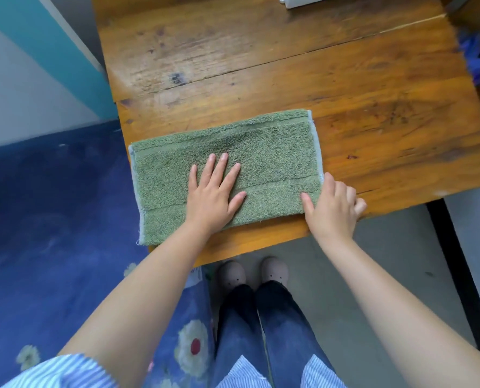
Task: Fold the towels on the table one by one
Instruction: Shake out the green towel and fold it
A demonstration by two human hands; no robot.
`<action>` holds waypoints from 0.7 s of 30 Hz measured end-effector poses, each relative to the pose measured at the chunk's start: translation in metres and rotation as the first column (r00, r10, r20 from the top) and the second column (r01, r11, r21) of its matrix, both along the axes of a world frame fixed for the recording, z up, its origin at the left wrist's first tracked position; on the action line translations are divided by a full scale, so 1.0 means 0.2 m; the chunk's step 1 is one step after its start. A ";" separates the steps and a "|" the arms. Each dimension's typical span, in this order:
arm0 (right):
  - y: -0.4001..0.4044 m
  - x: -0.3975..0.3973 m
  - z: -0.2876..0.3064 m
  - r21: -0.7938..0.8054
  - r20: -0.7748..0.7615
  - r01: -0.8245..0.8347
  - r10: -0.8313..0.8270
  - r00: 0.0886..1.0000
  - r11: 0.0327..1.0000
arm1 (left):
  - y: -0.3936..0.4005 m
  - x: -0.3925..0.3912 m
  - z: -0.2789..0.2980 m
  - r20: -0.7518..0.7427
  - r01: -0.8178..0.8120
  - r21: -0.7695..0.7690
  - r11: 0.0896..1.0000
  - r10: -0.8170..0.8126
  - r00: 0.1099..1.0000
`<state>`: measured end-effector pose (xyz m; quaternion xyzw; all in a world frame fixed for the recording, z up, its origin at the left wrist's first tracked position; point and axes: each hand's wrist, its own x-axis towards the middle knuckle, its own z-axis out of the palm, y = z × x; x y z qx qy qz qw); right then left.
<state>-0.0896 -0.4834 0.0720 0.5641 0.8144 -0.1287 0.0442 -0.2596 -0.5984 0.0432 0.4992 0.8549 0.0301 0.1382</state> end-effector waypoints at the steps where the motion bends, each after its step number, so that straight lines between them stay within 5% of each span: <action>1: 0.00 -0.01 0.00 -0.008 0.008 0.021 -0.021 1.000 1.000 | 0.00 0.01 0.00 0.003 -0.007 0.000 1.000 0.007 1.000; 11: 0.01 -0.02 0.02 -0.034 -0.099 0.181 -0.183 0.978 0.983 | 0.00 0.11 0.01 0.002 -0.122 -0.099 0.988 0.122 0.992; 16: 0.17 -0.02 0.12 0.169 -0.305 0.071 -0.017 0.952 0.983 | 0.16 0.10 0.14 0.157 -0.223 -0.064 0.973 0.230 0.960; 18: 0.21 -0.02 0.18 0.341 -0.384 -0.043 0.181 0.906 0.939 | 0.25 0.04 0.22 0.457 -0.411 0.043 0.911 0.348 0.819; 21: 0.16 -0.03 0.23 0.453 -0.415 -0.155 0.361 0.835 0.878 | 0.33 -0.05 0.35 0.899 -0.746 -0.075 0.661 0.369 0.237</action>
